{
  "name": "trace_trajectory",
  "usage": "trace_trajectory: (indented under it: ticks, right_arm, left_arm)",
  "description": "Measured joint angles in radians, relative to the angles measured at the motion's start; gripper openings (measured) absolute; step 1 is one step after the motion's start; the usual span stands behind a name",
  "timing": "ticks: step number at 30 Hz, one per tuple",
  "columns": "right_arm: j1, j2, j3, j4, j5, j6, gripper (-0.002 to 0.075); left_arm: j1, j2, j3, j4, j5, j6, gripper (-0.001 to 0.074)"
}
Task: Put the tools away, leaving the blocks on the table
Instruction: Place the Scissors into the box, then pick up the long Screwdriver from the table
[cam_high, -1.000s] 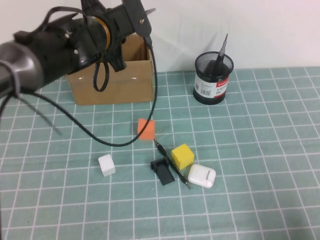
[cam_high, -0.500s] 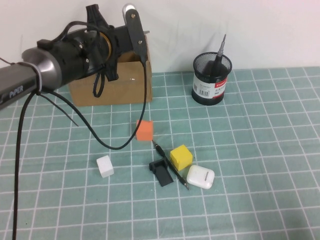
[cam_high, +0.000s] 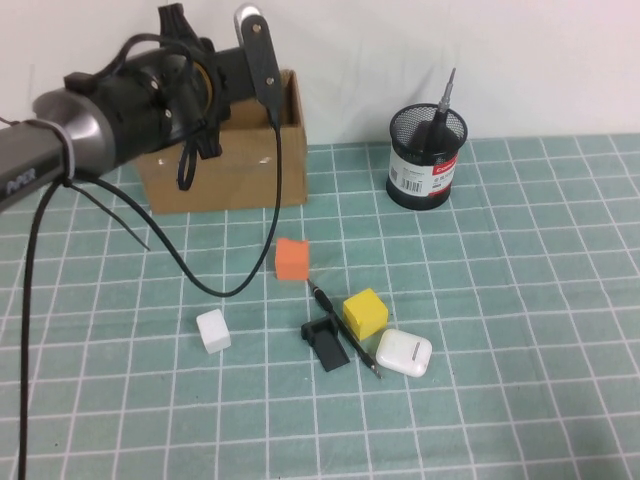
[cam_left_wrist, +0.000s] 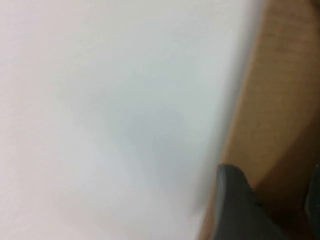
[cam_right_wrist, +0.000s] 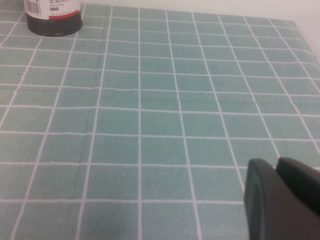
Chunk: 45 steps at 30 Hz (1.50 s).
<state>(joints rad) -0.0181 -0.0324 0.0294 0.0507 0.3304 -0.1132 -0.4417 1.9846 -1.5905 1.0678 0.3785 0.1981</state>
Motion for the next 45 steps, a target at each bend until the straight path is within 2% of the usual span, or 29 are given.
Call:
trace_trajectory:
  ticks: [5,8,11,15,19,26,35,40,45]
  right_arm:
    - [0.0,0.0,0.0,0.0,0.0,0.0,-0.0007]
    - [0.0,0.0,0.0,0.0,0.0,0.0,-0.0007]
    - [0.0,0.0,0.0,0.0,0.0,0.0,-0.0007]
    - [0.0,0.0,0.0,0.0,0.0,0.0,-0.0007]
    - [0.0,0.0,0.0,0.0,0.0,0.0,-0.0007]
    - [0.0,0.0,0.0,0.0,0.0,0.0,-0.0007]
    - [0.0,0.0,0.0,0.0,0.0,0.0,-0.0007]
    - [0.0,0.0,0.0,0.0,0.0,0.0,-0.0007]
    - [0.0,0.0,0.0,0.0,0.0,0.0,-0.0007]
  left_arm:
    - [-0.004,-0.051,0.0,-0.047,0.043,0.0,0.0286]
    - [-0.022,-0.113,0.011,-0.137,0.1,-0.03,0.028]
    - [-0.043,-0.224,0.077,-0.276,0.12,-0.127,0.0213]
    - [-0.057,-0.436,0.254,-0.418,0.069,-0.279,0.0055]
    - [-0.057,-0.648,0.46,-0.464,0.043,-0.403,0.0008]
    - [-0.057,-0.876,0.68,-0.523,0.012,-0.587,0.0]
    - [-0.057,-1.084,0.888,-0.685,0.069,-0.61,0.0]
    - [-0.057,-1.216,0.929,-0.709,0.154,-0.628,-0.0001]
    - [-0.057,-1.255,0.928,-0.703,0.179,-0.628,-0.0001]
